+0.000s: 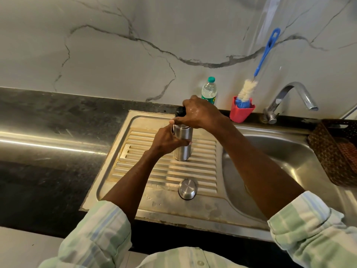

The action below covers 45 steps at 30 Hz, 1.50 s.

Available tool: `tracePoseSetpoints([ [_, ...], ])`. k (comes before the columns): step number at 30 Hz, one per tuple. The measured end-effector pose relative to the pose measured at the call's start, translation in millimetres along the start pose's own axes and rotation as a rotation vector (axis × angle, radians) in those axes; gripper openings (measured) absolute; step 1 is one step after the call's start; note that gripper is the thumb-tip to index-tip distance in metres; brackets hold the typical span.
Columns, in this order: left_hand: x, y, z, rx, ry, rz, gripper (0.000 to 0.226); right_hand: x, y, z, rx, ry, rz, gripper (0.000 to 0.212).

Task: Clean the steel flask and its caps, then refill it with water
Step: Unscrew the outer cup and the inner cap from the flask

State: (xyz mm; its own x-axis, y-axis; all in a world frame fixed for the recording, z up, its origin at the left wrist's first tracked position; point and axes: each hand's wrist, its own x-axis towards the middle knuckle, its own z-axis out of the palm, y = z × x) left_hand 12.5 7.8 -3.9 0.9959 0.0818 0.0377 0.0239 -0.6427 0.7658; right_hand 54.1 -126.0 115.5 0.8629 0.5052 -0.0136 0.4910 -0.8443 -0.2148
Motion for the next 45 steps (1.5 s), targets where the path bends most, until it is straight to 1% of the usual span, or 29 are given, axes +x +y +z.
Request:
tracePoseSetpoints([
  [2,0.3,-0.1,0.1,-0.006,-0.004,-0.015,0.069,1.6,-4.3,3.0,-0.021,0.030,0.022,0.056],
  [4,-0.3,-0.7,0.2,-0.009,-0.005,0.002,0.067,2.3,-5.7,1.7,0.009,0.017,-0.024,0.048],
  [6,-1.1,-1.4,0.1,-0.011,-0.010,0.016,0.066,1.6,-2.0,-5.0,0.035,-0.075,-0.101,0.046],
  [8,-1.2,-2.0,-0.1,-0.023,-0.017,0.009,0.066,1.0,5.2,-12.0,0.126,-0.182,-0.170,0.050],
  [11,-0.3,-2.8,0.6,-0.028,-0.018,0.013,0.067,-0.6,14.2,-14.8,0.278,-0.265,-0.239,0.054],
  [12,-0.4,-3.2,1.1,-0.026,-0.017,0.020,0.067,-1.4,14.0,-14.6,0.304,-0.267,-0.242,0.053],
  [13,-0.6,-3.2,1.5,-0.020,-0.014,0.025,0.068,-2.2,12.3,-13.8,0.293,-0.237,-0.235,0.052],
  [14,-0.5,-3.2,1.6,-0.012,-0.008,0.029,0.070,-2.7,10.0,-12.3,0.243,-0.176,-0.206,0.057],
  [16,0.4,-3.2,1.3,-0.004,-0.004,0.015,0.075,-2.5,4.7,-9.0,0.101,-0.054,-0.095,0.074],
  [17,0.8,-3.2,1.4,-0.007,-0.009,0.003,0.075,-2.0,2.3,-6.7,0.040,-0.019,-0.048,0.076],
  [18,0.8,-2.9,1.5,-0.013,-0.011,-0.002,0.073,-1.0,0.4,-4.1,0.001,0.000,-0.020,0.074],
  [20,0.1,-2.7,1.7,-0.023,-0.011,0.001,0.070,0.8,-0.6,-1.1,0.020,0.019,-0.029,0.061],
  [22,-1.2,-2.9,1.9,-0.027,-0.005,0.011,0.069,1.7,1.5,-2.9,0.102,-0.007,-0.073,0.054],
  [25,-2.6,-3.8,1.6,-0.033,-0.009,0.012,0.069,1.2,8.9,-11.5,0.239,-0.118,-0.144,0.054],
  [28,-2.7,-4.9,1.7,-0.045,-0.016,0.014,0.069,2.2,17.4,-13.6,0.377,-0.212,-0.206,0.062],
  [30,-3.2,-5.1,2.5,-0.041,-0.009,0.022,0.067,1.6,17.2,-11.1,0.442,-0.267,-0.206,0.070],
  [31,-3.6,-4.6,2.9,-0.041,-0.003,0.027,0.067,1.4,16.2,-7.8,0.417,-0.255,-0.202,0.074],
  [32,-3.8,-4.2,3.2,-0.039,0.005,0.032,0.067,1.2,14.7,-3.9,0.343,-0.207,-0.186,0.078],
  [33,-4.0,-3.3,3.2,-0.035,0.014,0.034,0.068,1.2,13.0,0.3,0.243,-0.135,-0.157,0.080],
  [35,-3.7,-2.7,3.0,-0.021,0.021,0.029,0.072,0.2,8.7,7.5,0.087,0.023,-0.087,0.077],
  [36,-3.4,-2.6,2.8,-0.017,0.019,0.025,0.072,-0.3,6.6,10.1,0.076,0.068,-0.058,0.074],
  [37,-3.0,-3.0,2.7,-0.016,0.015,0.022,0.072,-0.8,4.7,11.4,0.118,0.082,-0.040,0.070],
  [39,-3.0,-3.9,3.0,-0.023,0.015,0.025,0.071,-0.8,5.0,11.2,0.234,0.060,-0.053,0.062],
  [42,-3.5,-4.2,3.5,-0.033,0.014,0.029,0.068,-1.1,11.3,4.8,0.337,-0.032,-0.141,0.057],
  [43,-3.4,-4.6,3.7,-0.037,0.013,0.026,0.068,-1.3,13.5,2.0,0.380,-0.062,-0.166,0.058],
  [45,-3.4,-5.2,3.7,-0.041,0.010,0.019,0.068,-2.2,15.0,-2.4,0.482,-0.130,-0.182,0.067],
])
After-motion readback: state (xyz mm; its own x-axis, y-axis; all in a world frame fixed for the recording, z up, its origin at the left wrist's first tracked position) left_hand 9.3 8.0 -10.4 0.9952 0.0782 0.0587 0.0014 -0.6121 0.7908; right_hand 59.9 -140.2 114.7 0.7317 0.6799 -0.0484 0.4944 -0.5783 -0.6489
